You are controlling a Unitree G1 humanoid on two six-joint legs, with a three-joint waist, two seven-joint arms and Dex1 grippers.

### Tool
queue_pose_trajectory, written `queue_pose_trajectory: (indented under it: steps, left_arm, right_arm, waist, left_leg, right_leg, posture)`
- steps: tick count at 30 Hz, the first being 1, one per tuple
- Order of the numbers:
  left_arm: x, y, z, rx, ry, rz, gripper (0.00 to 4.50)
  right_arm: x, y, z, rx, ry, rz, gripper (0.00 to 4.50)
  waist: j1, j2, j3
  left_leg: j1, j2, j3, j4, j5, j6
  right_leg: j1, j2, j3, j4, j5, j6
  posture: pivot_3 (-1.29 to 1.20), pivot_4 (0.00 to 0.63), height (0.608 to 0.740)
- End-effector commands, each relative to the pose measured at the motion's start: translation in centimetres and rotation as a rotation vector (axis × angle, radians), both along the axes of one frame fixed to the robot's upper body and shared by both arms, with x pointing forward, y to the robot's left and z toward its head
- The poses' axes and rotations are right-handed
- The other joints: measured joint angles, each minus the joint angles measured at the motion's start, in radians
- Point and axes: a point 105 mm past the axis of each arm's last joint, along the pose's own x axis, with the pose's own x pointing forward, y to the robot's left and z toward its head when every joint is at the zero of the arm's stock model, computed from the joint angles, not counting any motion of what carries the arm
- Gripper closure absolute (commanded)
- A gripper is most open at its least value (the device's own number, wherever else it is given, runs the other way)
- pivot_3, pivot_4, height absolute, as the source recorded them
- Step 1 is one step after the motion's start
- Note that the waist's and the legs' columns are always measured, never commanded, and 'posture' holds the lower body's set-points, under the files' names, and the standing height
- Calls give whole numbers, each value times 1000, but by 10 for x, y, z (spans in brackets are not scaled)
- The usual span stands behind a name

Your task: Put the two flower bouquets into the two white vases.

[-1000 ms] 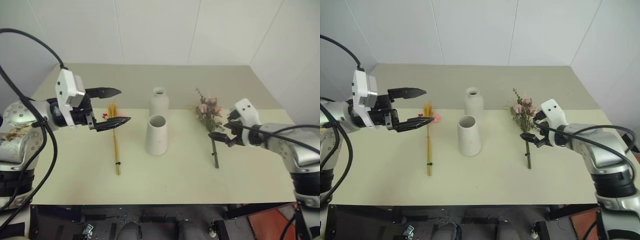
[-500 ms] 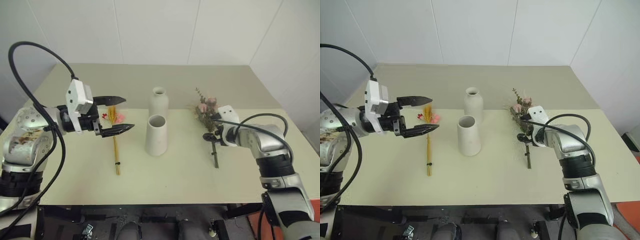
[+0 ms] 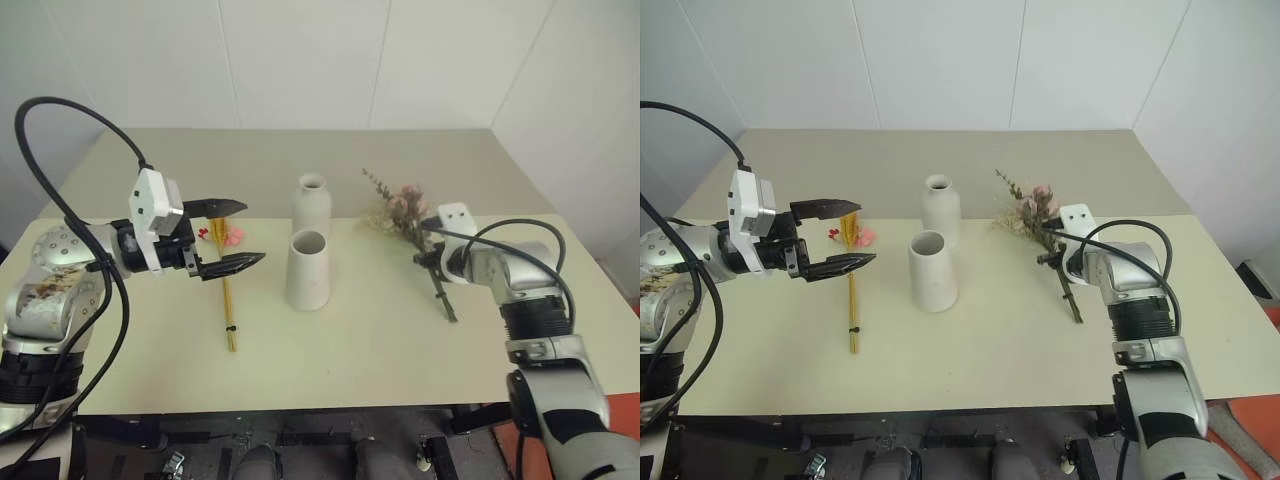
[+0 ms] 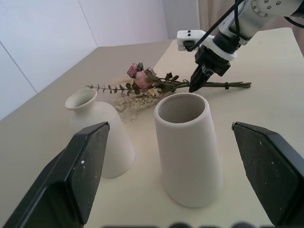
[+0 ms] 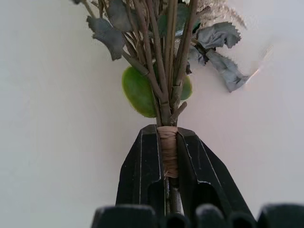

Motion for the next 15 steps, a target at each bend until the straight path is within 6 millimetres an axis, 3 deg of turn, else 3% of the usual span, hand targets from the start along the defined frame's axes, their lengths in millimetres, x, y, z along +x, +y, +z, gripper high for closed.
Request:
queue_pose_trajectory:
  steps: [1,3,6,11,15]
  left_arm:
    - [-4,2,15,-5,-71,0,0]
    - [-4,3,16,-10,-72,3,0]
    - [-3,7,18,-27,-72,22,0]
    - [9,21,22,-45,-77,157,0]
    - [16,37,17,-36,-57,293,0]
  right_arm:
    - [22,-20,95,0,-508,-216,4311]
    - [25,-15,138,42,-752,-261,4311]
    - [30,1,182,144,-954,-219,4311]
    - [30,37,228,632,-1116,0,4311]
    - [28,74,239,926,-1133,198,4311]
  waist:
    - [-6,0,0]
    - [-10,1,0]
    - [-20,1,1]
    - [-30,1,1]
    - [-35,2,1]
  left_leg:
    - [0,0,0,0,0,0]
    - [-1,0,0,-1,0,0]
    - [-1,0,0,-1,0,0]
    - [1,1,0,-2,0,0]
    - [2,1,0,-3,0,0]
  right_leg:
    - [0,0,0,0,0,0]
    - [-2,0,0,0,0,0]
    - [-2,0,0,0,0,0]
    - [0,0,0,1,0,0]
    - [0,0,0,1,1,-1]
  posture:
    - [0,150,740]
    - [0,150,740]
    - [0,150,740]
    - [0,150,740]
    - [0,150,740]
